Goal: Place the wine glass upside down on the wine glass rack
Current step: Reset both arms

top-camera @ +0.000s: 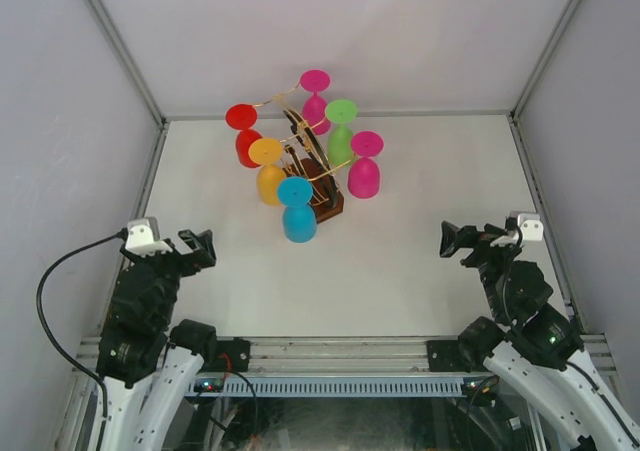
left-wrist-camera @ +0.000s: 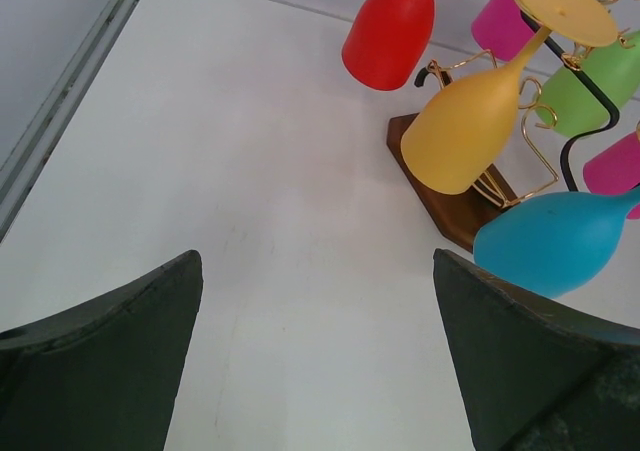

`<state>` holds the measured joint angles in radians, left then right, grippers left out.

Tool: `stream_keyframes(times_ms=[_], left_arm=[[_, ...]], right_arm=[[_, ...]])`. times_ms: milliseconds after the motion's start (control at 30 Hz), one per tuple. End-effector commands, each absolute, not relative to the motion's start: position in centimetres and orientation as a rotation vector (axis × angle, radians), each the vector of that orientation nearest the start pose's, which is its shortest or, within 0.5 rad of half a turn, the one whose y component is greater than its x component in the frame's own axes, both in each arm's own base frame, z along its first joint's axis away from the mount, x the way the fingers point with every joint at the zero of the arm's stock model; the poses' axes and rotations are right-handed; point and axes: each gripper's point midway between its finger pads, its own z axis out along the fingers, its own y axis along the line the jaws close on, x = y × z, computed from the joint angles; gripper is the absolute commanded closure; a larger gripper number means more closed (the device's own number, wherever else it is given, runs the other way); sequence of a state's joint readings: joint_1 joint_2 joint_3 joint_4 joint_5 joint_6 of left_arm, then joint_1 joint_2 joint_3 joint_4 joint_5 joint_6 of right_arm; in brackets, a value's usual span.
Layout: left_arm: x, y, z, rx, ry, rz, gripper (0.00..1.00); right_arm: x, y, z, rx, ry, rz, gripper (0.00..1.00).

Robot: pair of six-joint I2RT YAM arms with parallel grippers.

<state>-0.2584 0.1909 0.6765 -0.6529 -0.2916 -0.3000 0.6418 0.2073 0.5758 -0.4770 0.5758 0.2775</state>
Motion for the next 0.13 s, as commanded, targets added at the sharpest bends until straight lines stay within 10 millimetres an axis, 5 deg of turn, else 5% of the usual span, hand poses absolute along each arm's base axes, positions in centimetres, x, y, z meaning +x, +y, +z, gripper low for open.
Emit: stream_keyframes(times_ms=[0,100], left_arm=[[19.04,-0.52,25.49,-0.260,1.689,-0.135,0.00],[19.26,-1.00,25.52,-0.238,1.698,-0.151,0.00]], right_arm=[[20.11,3.85,25.86,0.176,1.632,0.222,0.00],[20.09,3.86,25.82,0.174,1.633,0.223,0.00]])
